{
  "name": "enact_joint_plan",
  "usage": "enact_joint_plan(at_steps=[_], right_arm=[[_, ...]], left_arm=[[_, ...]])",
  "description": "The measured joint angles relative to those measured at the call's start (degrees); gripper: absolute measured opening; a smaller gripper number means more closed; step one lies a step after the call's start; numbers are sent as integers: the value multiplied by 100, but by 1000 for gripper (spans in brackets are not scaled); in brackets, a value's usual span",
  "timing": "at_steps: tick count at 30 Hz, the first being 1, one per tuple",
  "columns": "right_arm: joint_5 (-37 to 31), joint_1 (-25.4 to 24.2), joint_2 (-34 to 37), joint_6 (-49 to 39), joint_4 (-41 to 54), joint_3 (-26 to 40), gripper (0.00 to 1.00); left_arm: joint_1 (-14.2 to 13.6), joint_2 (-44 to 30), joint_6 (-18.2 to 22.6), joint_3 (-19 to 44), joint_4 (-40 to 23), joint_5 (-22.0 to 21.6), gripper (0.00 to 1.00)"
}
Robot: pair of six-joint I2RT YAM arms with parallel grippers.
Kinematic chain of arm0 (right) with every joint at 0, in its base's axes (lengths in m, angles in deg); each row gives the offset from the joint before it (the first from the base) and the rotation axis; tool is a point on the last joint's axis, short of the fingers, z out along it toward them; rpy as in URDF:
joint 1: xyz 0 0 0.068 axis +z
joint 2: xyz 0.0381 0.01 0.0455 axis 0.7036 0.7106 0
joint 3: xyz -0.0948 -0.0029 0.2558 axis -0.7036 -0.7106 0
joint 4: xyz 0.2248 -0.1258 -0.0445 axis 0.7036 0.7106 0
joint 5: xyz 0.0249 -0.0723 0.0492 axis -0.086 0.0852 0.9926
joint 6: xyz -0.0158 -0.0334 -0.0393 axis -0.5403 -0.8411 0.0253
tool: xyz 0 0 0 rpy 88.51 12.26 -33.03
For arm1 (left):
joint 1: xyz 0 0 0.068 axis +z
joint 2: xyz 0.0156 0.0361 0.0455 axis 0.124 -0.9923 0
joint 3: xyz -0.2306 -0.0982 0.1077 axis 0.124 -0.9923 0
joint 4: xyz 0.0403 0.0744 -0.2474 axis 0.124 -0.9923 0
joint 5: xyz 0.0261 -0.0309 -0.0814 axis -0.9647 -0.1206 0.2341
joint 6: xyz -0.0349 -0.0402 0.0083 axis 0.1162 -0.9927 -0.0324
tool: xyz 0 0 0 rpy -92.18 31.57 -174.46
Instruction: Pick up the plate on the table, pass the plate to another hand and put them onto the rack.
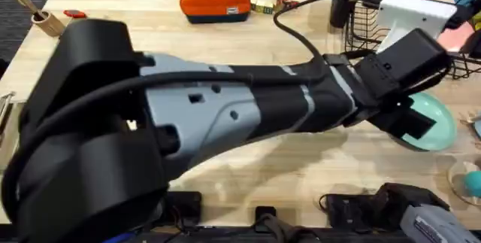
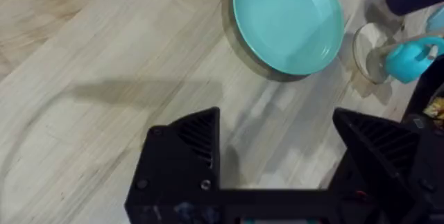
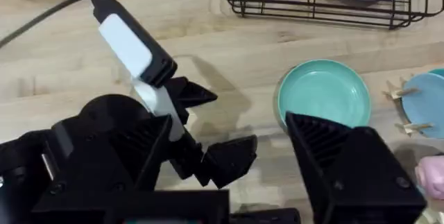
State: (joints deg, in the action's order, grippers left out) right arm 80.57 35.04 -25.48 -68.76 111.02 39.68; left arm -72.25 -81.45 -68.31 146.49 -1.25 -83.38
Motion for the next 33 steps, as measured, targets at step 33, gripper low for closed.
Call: enact_joint_plan(at_steps=[33], right_arm=[[-445,0,0,-66,329,1204,995]], left_arm=[[0,-542,-131,64,957,0,996]])
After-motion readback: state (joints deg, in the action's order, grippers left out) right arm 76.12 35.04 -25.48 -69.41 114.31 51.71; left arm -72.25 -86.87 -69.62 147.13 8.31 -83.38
